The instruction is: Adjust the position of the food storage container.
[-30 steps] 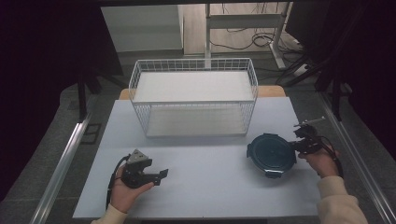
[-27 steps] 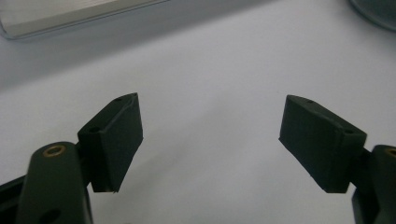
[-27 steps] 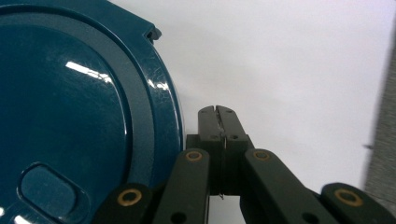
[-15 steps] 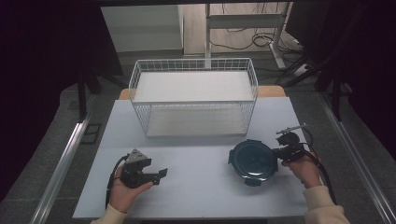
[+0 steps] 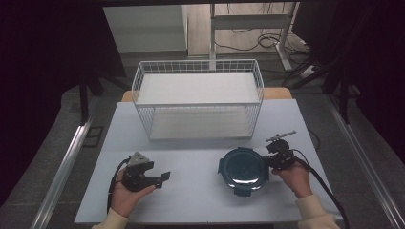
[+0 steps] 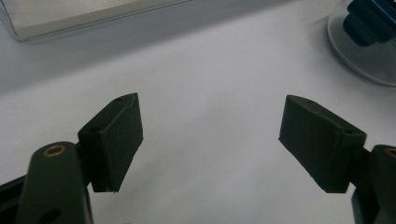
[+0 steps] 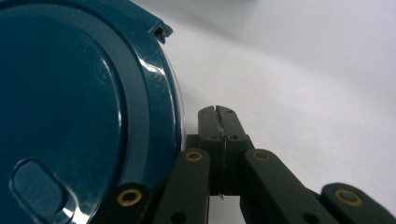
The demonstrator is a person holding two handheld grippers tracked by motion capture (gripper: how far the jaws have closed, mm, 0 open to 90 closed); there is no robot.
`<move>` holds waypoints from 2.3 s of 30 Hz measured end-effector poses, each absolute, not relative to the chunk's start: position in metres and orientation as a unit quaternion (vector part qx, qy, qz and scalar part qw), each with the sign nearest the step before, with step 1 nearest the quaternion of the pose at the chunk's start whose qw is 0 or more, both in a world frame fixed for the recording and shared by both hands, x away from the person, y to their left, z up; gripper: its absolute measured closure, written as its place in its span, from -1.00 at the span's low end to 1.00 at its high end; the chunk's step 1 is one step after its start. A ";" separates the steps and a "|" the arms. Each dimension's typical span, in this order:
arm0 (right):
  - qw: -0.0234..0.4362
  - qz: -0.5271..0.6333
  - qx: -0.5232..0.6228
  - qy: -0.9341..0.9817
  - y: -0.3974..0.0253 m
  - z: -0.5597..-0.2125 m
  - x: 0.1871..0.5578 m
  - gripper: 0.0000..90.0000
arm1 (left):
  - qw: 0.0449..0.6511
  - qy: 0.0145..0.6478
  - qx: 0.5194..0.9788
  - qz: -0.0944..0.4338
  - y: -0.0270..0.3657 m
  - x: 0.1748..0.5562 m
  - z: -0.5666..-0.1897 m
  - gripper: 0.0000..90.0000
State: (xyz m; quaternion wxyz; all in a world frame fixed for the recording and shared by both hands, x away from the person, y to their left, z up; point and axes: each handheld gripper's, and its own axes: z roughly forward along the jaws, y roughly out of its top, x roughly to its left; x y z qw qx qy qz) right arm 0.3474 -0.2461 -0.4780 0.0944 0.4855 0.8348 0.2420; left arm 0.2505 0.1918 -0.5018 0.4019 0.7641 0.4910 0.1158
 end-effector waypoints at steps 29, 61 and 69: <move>0.086 0.260 0.460 0.845 -0.189 -0.483 0.347 1.00 | 0.403 0.494 0.761 0.119 0.196 0.251 -0.501 -0.53; 0.146 0.373 0.477 0.782 -0.277 -0.453 0.304 0.81 | 0.427 0.484 0.755 0.114 0.196 0.247 -0.492 -0.53; 0.121 0.427 0.466 0.766 -0.304 -0.449 0.268 0.00 | 0.433 0.475 0.758 0.107 0.188 0.244 -0.489 -0.56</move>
